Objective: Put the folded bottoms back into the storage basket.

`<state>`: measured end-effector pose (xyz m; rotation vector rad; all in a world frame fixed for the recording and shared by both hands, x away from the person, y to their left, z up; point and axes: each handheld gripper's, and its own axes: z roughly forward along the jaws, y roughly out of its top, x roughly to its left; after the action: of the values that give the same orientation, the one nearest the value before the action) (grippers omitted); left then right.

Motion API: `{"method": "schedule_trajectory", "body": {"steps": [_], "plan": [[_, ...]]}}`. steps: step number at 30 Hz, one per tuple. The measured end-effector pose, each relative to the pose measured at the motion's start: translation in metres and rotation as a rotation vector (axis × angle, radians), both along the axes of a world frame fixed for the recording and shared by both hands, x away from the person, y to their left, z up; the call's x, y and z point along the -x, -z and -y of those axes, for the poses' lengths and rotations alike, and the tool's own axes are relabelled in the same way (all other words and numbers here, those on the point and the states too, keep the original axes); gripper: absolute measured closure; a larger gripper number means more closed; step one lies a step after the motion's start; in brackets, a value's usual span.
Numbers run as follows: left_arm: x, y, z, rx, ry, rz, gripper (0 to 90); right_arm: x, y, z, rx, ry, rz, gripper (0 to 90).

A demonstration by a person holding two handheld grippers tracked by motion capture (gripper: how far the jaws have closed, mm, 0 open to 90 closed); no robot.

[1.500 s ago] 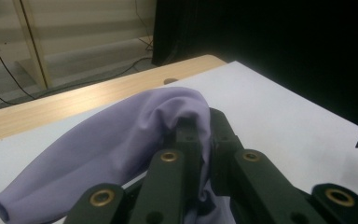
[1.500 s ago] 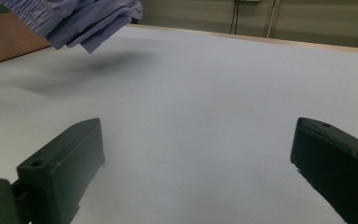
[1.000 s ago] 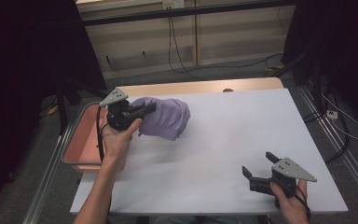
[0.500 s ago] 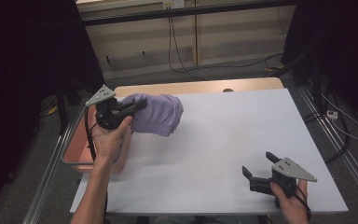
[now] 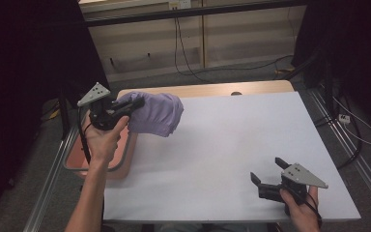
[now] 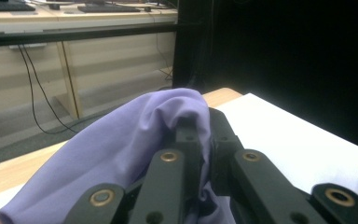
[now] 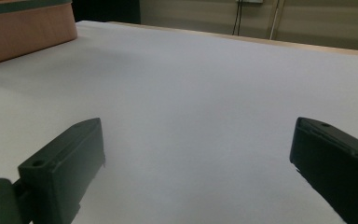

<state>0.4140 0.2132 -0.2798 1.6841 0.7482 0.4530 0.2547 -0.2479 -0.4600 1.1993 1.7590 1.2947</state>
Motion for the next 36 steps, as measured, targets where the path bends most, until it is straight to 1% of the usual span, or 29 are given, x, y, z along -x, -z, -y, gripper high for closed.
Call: {"method": "schedule_trajectory", "body": {"steps": [2,3,4,7,8,9,14,16,21,27,30,34,36], "plan": [[0.003,-0.002,-0.006,0.006,0.002,0.008,85.9,0.001,0.0,0.0,-0.001,-0.005,0.004,2.8],[0.004,-0.002,-0.009,0.016,0.002,0.009,85.9,0.001,0.0,0.0,-0.001,-0.005,0.005,2.8],[0.005,-0.002,-0.012,0.027,0.004,0.008,85.9,0.0,0.0,0.0,-0.001,-0.004,0.004,2.8],[0.006,-0.003,-0.017,0.031,-0.003,0.005,85.9,0.0,-0.001,0.0,-0.003,-0.007,0.007,2.8],[0.006,-0.003,-0.018,0.044,-0.005,0.005,86.0,0.0,-0.001,-0.001,-0.003,-0.01,0.005,2.8],[0.006,-0.003,-0.02,0.037,-0.008,0.003,85.9,0.001,-0.001,-0.001,-0.003,-0.011,0.005,2.8],[0.006,-0.002,-0.021,0.032,-0.022,0.007,86.0,0.001,-0.001,-0.001,-0.003,-0.013,0.005,2.7],[0.007,-0.002,-0.02,0.02,-0.024,0.007,85.9,0.001,-0.001,-0.001,-0.004,-0.013,0.005,2.8],[0.007,-0.003,-0.023,0.016,-0.03,0.007,86.0,0.002,-0.001,0.0,-0.001,-0.02,0.01,2.8],[0.008,-0.005,-0.036,0.025,-0.052,0.009,86.0,0.002,-0.001,-0.001,-0.001,-0.023,0.008,2.8],[0.009,-0.008,-0.044,0.035,-0.076,0.009,86.0,0.002,-0.001,-0.001,-0.002,-0.022,0.008,2.8],[0.011,-0.012,-0.056,0.055,-0.089,0.012,85.9,0.002,-0.001,-0.001,-0.001,-0.022,0.005,2.9],[0.011,-0.013,-0.06,0.056,-0.096,0.017,85.9,0.001,-0.001,-0.001,-0.003,-0.022,0.004,2.9]]}}
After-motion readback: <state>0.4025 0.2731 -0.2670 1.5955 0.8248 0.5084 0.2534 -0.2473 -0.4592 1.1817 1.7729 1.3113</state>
